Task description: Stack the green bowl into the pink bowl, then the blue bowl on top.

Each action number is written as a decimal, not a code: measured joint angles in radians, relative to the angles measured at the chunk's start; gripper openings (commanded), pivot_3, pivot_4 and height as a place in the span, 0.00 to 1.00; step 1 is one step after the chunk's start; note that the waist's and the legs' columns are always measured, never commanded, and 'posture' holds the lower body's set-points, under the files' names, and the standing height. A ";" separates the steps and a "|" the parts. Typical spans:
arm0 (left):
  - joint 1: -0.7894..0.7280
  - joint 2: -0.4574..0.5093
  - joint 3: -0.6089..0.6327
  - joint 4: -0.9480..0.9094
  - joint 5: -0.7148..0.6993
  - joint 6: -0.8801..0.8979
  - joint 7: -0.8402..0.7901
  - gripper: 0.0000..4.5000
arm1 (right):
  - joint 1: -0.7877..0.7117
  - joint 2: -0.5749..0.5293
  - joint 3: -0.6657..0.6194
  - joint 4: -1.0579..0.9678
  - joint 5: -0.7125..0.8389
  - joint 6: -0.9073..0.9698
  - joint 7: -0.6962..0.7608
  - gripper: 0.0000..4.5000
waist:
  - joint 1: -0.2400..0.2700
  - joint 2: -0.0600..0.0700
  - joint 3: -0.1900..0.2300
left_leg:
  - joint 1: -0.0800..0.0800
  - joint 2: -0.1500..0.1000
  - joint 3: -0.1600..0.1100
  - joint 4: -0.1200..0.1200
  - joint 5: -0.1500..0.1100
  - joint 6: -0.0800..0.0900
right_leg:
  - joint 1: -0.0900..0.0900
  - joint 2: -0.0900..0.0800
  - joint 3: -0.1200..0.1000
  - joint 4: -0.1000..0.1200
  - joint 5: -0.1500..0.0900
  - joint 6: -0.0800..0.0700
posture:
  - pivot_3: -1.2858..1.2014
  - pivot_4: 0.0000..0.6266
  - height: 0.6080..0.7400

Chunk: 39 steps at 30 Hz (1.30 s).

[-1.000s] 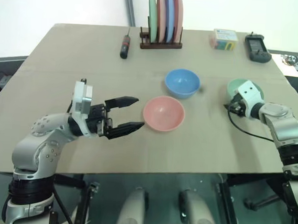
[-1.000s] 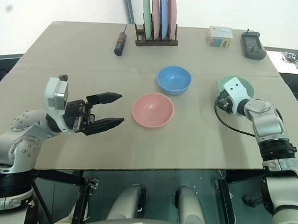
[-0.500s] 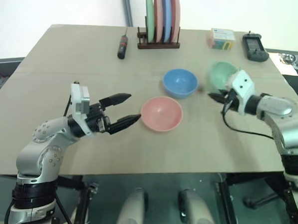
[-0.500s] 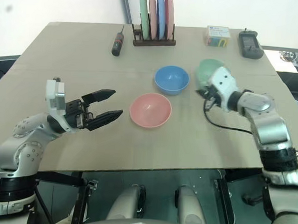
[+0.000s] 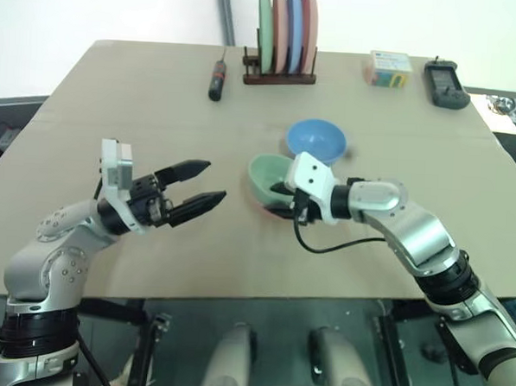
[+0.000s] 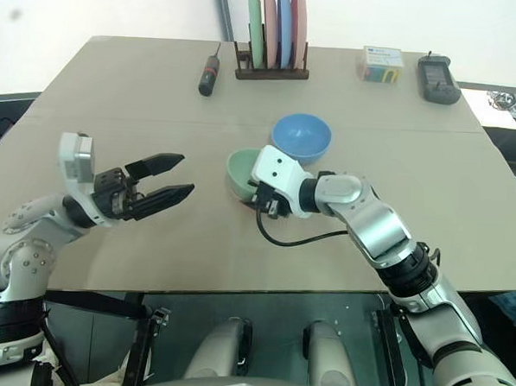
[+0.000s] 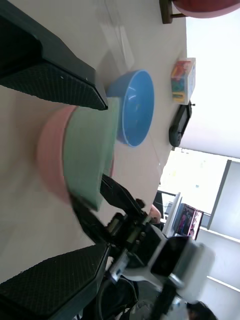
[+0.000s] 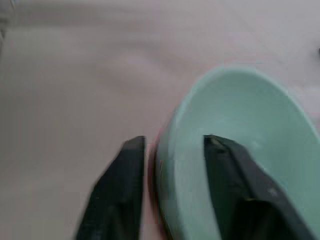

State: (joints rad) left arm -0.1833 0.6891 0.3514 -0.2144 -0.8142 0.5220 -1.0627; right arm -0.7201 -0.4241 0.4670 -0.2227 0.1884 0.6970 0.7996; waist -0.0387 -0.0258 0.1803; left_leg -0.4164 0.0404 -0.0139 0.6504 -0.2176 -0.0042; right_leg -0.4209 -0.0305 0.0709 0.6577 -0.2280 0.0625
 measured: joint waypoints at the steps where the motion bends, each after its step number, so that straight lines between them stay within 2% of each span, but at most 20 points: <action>1: 0.000 0.006 0.003 0.000 -0.006 0.002 0.000 1.00 | 0.001 -0.006 -0.001 0.000 -0.002 -0.001 0.005 0.85 | -0.001 0.000 0.000 | 0.000 0.000 0.000 -0.001 0.000 0.000 | 0.000 0.000 0.000 0.000 0.001 0.002 | 0.52 0.24 1.00; 2: 0.000 0.007 0.005 -0.001 -0.008 0.003 0.000 1.00 | 0.003 -0.008 -0.003 -0.001 -0.002 0.000 0.006 0.94 | -0.002 0.000 0.000 | 0.000 0.000 0.000 -0.001 0.000 0.000 | 0.000 0.000 0.000 0.000 0.001 0.002 | 0.52 0.24 1.00; 3: 0.001 0.008 0.008 -0.002 -0.014 0.005 0.002 1.00 | 0.009 -0.010 -0.009 -0.007 0.001 0.003 0.006 0.98 | -0.002 0.000 0.000 | 0.000 0.000 0.000 -0.001 0.000 0.000 | 0.000 0.000 0.000 0.000 0.001 0.002 | 0.52 0.24 1.00; 8: 0.032 0.012 0.033 -0.024 -0.049 0.023 0.013 1.00 | 0.040 -0.027 -0.225 -0.140 0.166 0.092 0.015 0.98 | -0.002 0.000 0.000 | 0.000 0.000 0.000 -0.001 0.000 0.000 | 0.000 0.000 0.000 0.000 0.001 0.002 | 0.52 0.24 1.00; 9: 0.035 0.012 0.038 -0.041 -0.060 0.026 0.015 1.00 | 0.030 -0.055 -0.317 -0.172 0.233 0.113 0.033 0.98 | 0.002 0.000 0.000 | 0.000 0.000 0.000 -0.001 0.000 0.000 | 0.000 0.000 0.000 0.000 -0.001 -0.001 | 0.52 0.24 1.00; 13: 0.046 0.014 0.046 -0.057 -0.091 0.040 0.023 1.00 | 0.009 -0.134 -0.394 -0.118 0.259 0.060 0.078 0.98 | -0.001 0.000 0.000 | 0.001 0.000 0.001 0.000 0.000 0.000 | 0.001 0.000 0.000 -0.001 -0.001 -0.001 | 0.52 0.24 1.00; 16: 0.077 0.016 0.073 -0.079 -0.115 0.051 0.026 1.00 | -0.008 -0.223 -0.329 0.104 0.085 -0.175 0.106 0.98 | -0.004 0.000 0.000 | 0.002 0.000 0.002 0.000 0.000 0.000 | 0.001 0.000 0.001 -0.001 -0.001 -0.002 | 0.52 0.24 1.00; 18: 0.087 0.022 0.084 -0.090 -0.130 0.057 0.033 1.00 | -0.034 -0.236 -0.247 0.305 -0.056 -0.370 0.107 0.98 | -0.009 0.000 0.000 | 0.002 0.001 0.003 -0.001 0.000 0.000 | 0.000 0.000 0.001 -0.001 -0.001 -0.002 | 0.52 0.24 1.00; 24: 0.157 0.026 0.141 -0.157 -0.161 0.062 0.076 1.00 | -0.188 -0.033 -0.130 0.867 -0.242 -0.797 0.068 0.98 | -0.033 0.000 0.001 | 0.000 0.001 0.004 -0.002 0.000 0.000 | -0.003 0.001 0.003 0.000 0.001 0.002 | 0.52 0.24 1.00; 29: 0.256 0.026 0.200 -0.228 -0.181 0.064 0.120 1.00 | -0.298 0.052 -0.112 1.115 -0.333 -0.992 -0.009 0.98 | -0.031 0.000 0.002 | -0.001 0.000 0.004 -0.002 0.000 0.000 | -0.003 0.000 0.003 -0.001 0.001 0.002 | 0.52 0.24 1.00; 33: 0.326 0.014 0.242 -0.290 -0.187 0.054 0.173 1.00 | -0.358 0.085 -0.108 1.256 -0.395 -1.097 -0.052 0.76 | -0.024 -0.001 0.002 | 0.000 0.000 0.003 -0.002 0.000 0.000 | -0.002 -0.001 0.002 0.000 -0.001 -0.002 | 0.52 0.24 1.00; 35: 0.344 -0.001 0.244 -0.305 -0.176 0.039 0.202 1.00 | -0.361 0.091 -0.103 1.302 -0.420 -1.129 -0.064 0.56 | -0.023 -0.001 0.002 | 0.000 0.000 0.003 -0.002 0.000 0.000 | -0.002 -0.001 0.002 0.000 -0.001 -0.002 | 0.52 0.24 1.00; 36: 0.347 -0.005 0.244 -0.310 -0.172 0.038 0.211 1.00 | -0.361 0.091 -0.100 1.314 -0.426 -1.138 -0.064 0.51 | -0.024 -0.001 0.002 | 0.000 0.000 0.003 -0.002 0.000 0.000 | -0.002 -0.001 0.003 0.000 -0.001 -0.002 | 0.52 0.24 1.00; 37: 0.352 -0.008 0.244 -0.316 -0.170 0.034 0.219 1.00 | -0.362 0.094 -0.100 1.326 -0.430 -1.143 -0.064 0.39 | -0.025 -0.001 0.002 | 0.000 0.000 0.003 -0.002 0.000 0.000 | -0.002 -0.001 0.003 0.000 -0.001 -0.002 | 0.52 0.24 1.00; 39: 0.369 -0.021 0.244 -0.343 -0.166 0.021 0.237 1.00 | -0.368 0.098 -0.100 1.354 -0.446 -1.160 -0.064 0.23 | -0.028 -0.001 0.002 | 0.000 0.000 0.003 -0.002 0.000 0.000 | -0.002 0.000 0.003 0.000 -0.001 -0.002 | 0.52 0.24 1.00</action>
State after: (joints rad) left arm 0.1853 0.6684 0.5952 -0.5578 -0.9799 0.5430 -0.8261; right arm -1.0884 -0.3257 0.3669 1.1314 -0.2572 -0.4634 0.7360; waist -0.0672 -0.0265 0.1824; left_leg -0.4160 0.0402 -0.0111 0.6483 -0.2176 -0.0045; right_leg -0.4230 -0.0310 0.0736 0.6579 -0.2286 0.0607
